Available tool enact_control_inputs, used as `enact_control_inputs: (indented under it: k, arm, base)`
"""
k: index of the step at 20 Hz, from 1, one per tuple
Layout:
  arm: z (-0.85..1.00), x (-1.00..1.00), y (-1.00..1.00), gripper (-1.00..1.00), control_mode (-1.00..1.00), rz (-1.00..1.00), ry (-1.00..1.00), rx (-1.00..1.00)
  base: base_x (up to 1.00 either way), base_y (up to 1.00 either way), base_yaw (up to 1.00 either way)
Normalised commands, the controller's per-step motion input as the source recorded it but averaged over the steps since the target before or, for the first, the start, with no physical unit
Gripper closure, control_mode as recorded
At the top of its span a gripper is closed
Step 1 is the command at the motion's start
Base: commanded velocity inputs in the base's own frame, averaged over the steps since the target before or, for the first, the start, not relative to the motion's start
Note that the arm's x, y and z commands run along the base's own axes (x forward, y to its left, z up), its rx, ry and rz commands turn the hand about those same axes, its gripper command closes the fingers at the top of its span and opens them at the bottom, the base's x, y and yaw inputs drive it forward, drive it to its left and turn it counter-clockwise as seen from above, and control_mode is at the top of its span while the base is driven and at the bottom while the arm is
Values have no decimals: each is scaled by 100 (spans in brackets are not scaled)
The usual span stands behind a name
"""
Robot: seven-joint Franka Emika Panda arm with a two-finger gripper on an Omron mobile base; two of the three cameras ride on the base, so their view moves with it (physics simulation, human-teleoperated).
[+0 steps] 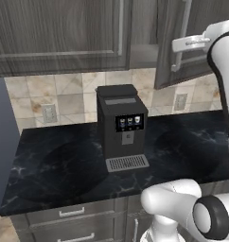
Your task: Move the bowls from the cabinet to the plates on the dining table.
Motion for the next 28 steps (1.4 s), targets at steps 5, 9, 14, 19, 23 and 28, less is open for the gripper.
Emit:
enact_control_inputs:
  k: [5, 9, 14, 19, 23, 28]
  arm:
    - [0, -42, -32, 100, -100, 9, 1, 2]
    - [-1, -41, -34, 100, -100, 9, 0, 3]
    - [0, -43, -36, 100, -100, 9, 0, 2]
    - [0, -50, -36, 100, -100, 6, -1, 2]
    - [0, -53, -39, 100, -100, 4, -3, 1]
    - [-4, -52, -35, -100, -100, 4, -4, 0]
  base:
    - [0, 0, 0]
    - [0, 0, 0]
    - [0, 0, 0]
    - [0, 0, 0]
    - [0, 0, 0]
    - [0, 0, 0]
